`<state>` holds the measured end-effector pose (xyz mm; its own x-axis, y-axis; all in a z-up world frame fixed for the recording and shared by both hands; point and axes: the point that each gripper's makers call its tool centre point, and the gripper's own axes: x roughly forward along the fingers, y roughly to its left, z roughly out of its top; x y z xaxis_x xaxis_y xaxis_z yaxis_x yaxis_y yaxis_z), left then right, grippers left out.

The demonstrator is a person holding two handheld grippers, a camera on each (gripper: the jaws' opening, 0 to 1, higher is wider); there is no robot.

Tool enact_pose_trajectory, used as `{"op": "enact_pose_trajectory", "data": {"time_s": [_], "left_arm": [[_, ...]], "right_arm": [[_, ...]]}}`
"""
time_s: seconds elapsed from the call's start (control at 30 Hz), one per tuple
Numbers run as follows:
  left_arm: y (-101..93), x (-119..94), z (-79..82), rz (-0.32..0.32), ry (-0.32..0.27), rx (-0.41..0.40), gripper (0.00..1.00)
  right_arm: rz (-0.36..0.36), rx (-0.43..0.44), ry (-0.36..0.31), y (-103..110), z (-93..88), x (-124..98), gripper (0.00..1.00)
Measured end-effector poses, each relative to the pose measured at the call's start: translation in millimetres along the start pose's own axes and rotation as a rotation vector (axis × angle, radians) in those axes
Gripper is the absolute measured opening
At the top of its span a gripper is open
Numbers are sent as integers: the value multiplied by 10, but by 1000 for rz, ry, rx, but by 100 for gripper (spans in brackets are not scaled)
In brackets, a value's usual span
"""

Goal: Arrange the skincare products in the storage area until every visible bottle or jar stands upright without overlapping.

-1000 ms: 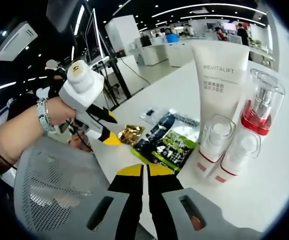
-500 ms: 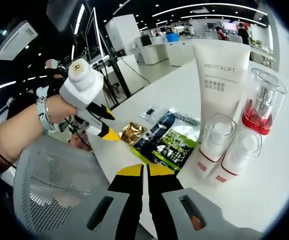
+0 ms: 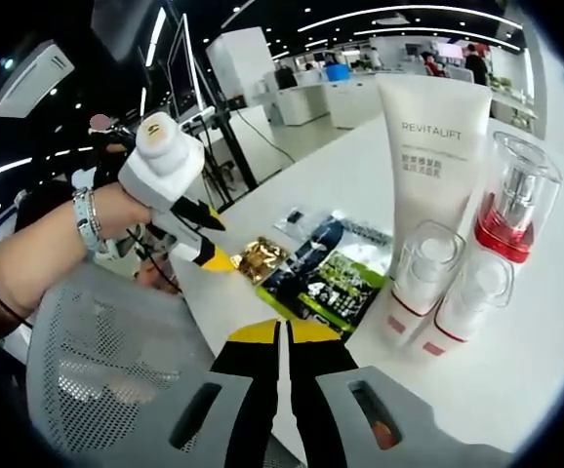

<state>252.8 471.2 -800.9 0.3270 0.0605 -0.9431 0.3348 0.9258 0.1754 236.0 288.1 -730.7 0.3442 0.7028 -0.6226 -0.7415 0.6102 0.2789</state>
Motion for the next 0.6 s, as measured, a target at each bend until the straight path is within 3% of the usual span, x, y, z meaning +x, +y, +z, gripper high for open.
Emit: {"op": "enact_pose_trajectory", "data": {"time_s": [0.4,0.6], "left_arm": [[96,-60,-40,77,17,42,48],[56,-239,119,35,-84,-21,49]], "right_arm": [[33,-7,-14,69,56,-48,2],[224,37,26,356,49,-176,4]]}}
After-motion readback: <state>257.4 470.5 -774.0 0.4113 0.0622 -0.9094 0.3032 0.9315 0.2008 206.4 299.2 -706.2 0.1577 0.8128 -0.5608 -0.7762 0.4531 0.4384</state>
